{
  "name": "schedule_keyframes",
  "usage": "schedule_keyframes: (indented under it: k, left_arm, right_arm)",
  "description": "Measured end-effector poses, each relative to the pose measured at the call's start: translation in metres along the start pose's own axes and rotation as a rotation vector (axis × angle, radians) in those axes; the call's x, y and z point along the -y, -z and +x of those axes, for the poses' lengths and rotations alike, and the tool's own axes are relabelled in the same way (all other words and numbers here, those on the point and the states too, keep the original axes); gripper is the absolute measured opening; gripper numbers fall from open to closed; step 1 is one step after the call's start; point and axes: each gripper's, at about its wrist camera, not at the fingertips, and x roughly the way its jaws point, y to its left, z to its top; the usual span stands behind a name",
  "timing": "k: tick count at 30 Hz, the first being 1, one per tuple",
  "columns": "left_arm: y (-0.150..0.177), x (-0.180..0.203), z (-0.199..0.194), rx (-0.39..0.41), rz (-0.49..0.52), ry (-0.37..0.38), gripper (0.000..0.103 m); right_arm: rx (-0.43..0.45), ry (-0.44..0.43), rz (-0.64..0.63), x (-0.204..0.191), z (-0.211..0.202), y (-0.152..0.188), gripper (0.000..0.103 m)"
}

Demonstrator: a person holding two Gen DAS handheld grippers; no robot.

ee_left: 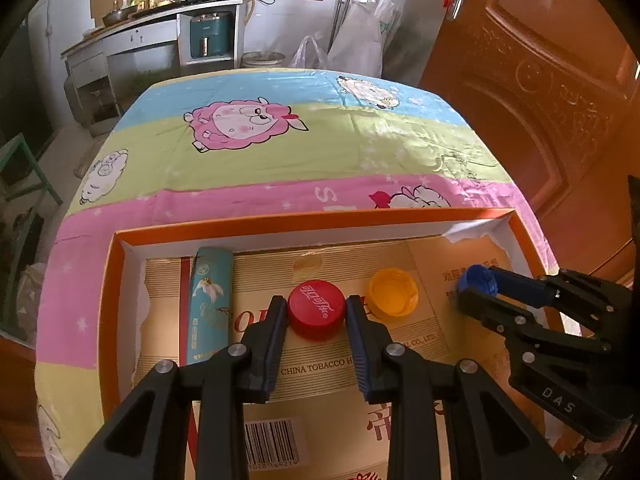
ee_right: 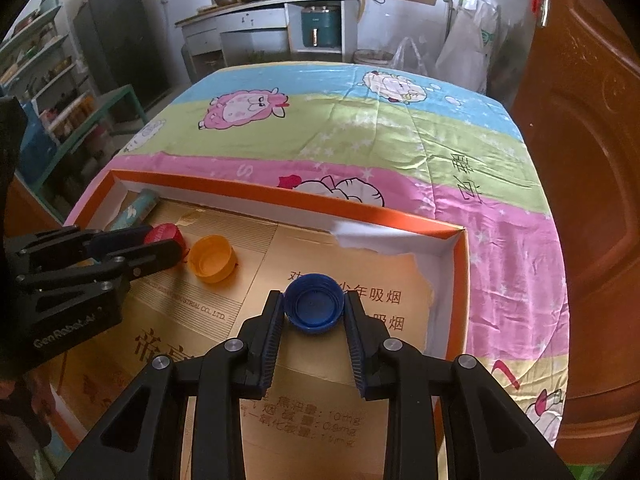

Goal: Organize rigid objects
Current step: 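Lower the blue cap into the tray and open the right tool while the left holds the red cap, then open the left tool to release the red cap into the tray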

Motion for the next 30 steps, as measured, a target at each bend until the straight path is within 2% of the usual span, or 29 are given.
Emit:
schedule_keyframes:
  k: [4,7,12,13,15,30]
  left_arm:
    - [0.000,-0.001,-0.002,0.004,-0.003,0.012,0.031]
    - [0.002,-0.001,-0.004,0.008,-0.001,0.008,0.035]
    - [0.003,-0.003,-0.007,0.018,-0.015,0.022,0.037]
    - [0.003,-0.003,-0.009,0.023,-0.014,0.026,0.040]
    - [0.003,-0.001,-0.012,0.033,-0.007,0.028,0.046]
    - [0.012,0.004,-0.051,0.087,-0.010,0.030,0.047]
  right_arm:
    - [0.001,0.008,-0.002,0.001,0.000,0.000,0.032]
    - [0.002,0.013,-0.004,0.001,-0.001,0.000,0.039]
    - [0.002,0.022,-0.002,0.001,-0.004,0.001,0.048]
    - [0.002,0.025,-0.003,0.000,-0.004,0.002,0.049]
    - [0.005,0.028,-0.005,0.000,-0.007,0.004,0.049]
    - [0.038,0.018,0.017,-0.006,-0.041,0.016,0.050]
